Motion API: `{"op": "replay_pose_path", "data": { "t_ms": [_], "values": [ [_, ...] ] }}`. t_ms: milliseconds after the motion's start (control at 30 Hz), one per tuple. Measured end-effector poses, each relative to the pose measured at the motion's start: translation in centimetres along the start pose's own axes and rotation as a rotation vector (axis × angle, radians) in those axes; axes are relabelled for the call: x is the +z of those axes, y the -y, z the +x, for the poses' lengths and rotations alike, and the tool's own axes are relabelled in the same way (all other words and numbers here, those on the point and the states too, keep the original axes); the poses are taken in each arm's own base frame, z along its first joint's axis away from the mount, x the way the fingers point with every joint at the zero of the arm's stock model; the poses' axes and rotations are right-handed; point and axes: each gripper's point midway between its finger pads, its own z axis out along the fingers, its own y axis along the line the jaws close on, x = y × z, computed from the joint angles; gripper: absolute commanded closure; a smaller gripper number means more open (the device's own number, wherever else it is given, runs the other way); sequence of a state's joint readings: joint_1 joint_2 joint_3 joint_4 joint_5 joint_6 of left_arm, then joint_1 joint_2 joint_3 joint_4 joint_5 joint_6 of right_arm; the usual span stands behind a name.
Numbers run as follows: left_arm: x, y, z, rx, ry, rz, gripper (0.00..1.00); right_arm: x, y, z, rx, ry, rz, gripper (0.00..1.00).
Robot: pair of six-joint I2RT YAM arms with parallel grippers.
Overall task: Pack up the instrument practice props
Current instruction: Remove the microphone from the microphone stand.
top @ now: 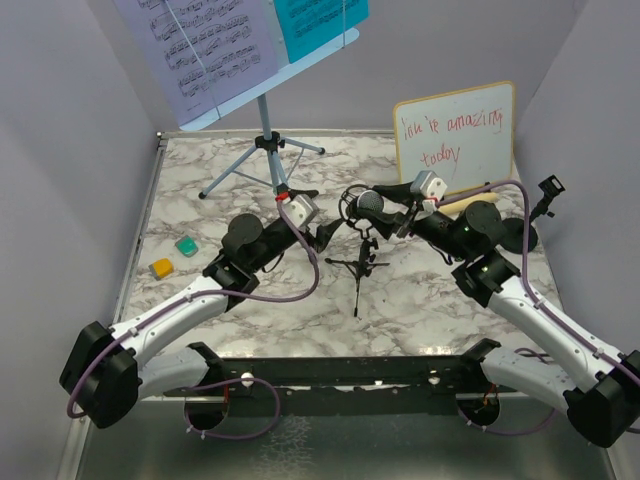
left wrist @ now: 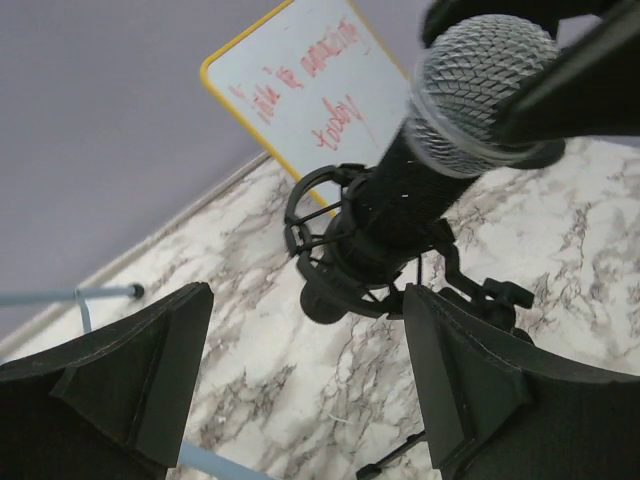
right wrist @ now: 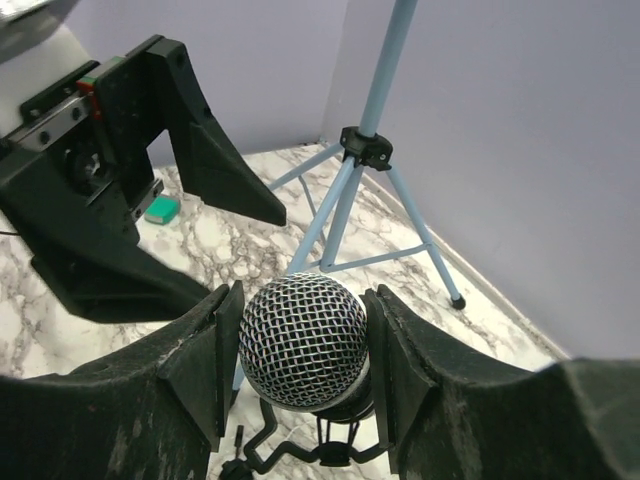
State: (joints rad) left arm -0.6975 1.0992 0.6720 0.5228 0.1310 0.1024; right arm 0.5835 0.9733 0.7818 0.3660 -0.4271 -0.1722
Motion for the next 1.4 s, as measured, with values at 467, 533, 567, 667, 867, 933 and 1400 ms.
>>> {"op": "replay_pose_path", "data": {
  "t_ms": [467,533,567,667,867,933,1400],
  "values": [
    [2.8,5.0,-1.3,0.303,0.103,0.358,0.18,0.5,-0.1,0.1,0.035,-0.004,-0.010,0.99],
    [3.1,5.5,-1.3,0.320,0.111,0.380,0.21,0.6,-0.1,0.1,0.043,-0.003,-0.010,0.99],
    [3.4,5.8,-1.3,0.329,0.115,0.394,0.22,0.6,-0.1,0.0,0.045,-0.002,-0.012,1.00],
    [4.0,6.4,-1.3,0.345,0.122,0.419,0.28,0.6,-0.3,0.0,0.057,0.001,-0.018,0.99],
    [5.0,6.7,-1.5,0.353,0.129,0.433,0.59,0.6,-0.6,0.0,0.074,0.003,-0.035,0.99],
    [5.2,6.5,-1.5,0.355,0.132,0.422,0.72,0.6,-0.7,-0.1,0.079,0.004,-0.040,0.95],
    [5.0,6.1,-1.1,0.380,0.129,0.393,0.96,0.2,1.1,0.2,0.254,-0.031,0.121,0.31]
  ]
}}
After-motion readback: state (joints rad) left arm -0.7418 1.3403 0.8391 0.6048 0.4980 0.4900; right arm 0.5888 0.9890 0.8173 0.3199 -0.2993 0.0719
